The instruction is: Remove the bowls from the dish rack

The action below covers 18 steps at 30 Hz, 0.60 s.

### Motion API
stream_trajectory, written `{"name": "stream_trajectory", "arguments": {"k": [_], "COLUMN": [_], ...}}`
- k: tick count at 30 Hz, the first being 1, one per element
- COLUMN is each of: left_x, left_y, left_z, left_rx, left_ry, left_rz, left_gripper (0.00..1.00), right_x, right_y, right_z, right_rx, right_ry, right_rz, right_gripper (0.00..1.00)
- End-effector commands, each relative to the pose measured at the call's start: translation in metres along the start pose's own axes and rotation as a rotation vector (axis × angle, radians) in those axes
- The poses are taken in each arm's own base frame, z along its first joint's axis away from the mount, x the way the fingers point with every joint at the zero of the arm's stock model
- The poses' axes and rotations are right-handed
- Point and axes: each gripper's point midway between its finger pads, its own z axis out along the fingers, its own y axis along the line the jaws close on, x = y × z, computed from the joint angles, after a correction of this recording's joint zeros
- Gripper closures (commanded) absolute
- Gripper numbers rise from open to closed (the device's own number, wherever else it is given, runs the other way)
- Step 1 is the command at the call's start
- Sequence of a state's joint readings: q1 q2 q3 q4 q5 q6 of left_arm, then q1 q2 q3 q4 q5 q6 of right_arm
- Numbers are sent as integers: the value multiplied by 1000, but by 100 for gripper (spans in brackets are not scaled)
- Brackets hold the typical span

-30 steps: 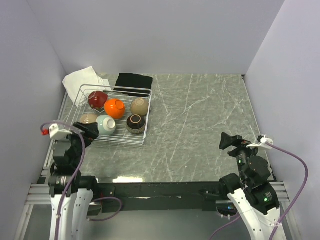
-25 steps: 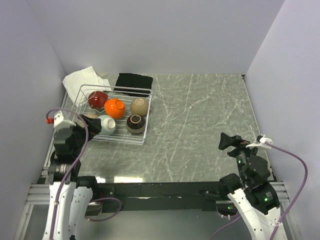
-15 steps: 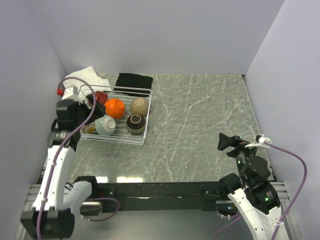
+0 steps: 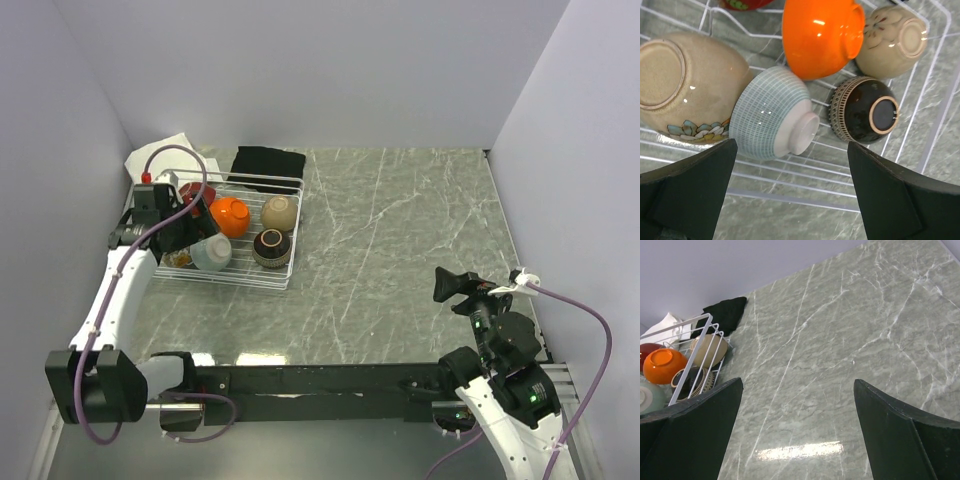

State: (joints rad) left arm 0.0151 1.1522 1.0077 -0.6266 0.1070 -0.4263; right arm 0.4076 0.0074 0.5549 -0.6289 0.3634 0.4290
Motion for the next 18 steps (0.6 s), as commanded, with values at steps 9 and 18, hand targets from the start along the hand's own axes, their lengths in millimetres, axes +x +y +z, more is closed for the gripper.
{"name": "stream_trajectory", "arguments": {"k": [9, 18], "left_x": [11, 16], "left_y": [11, 10], "left_z": [12, 26], "left_rx": [-59, -11], "left_ry": [32, 31], "left_rz": [-22, 67], "left_gripper": [1, 0], "right_x": [-44, -43], "right_y": [3, 3], "right_z": [-37, -37], "right_rx": [-114, -112], "right_ry": [-253, -250], "right_rz": [115, 114], "right_gripper": [0, 0]}}
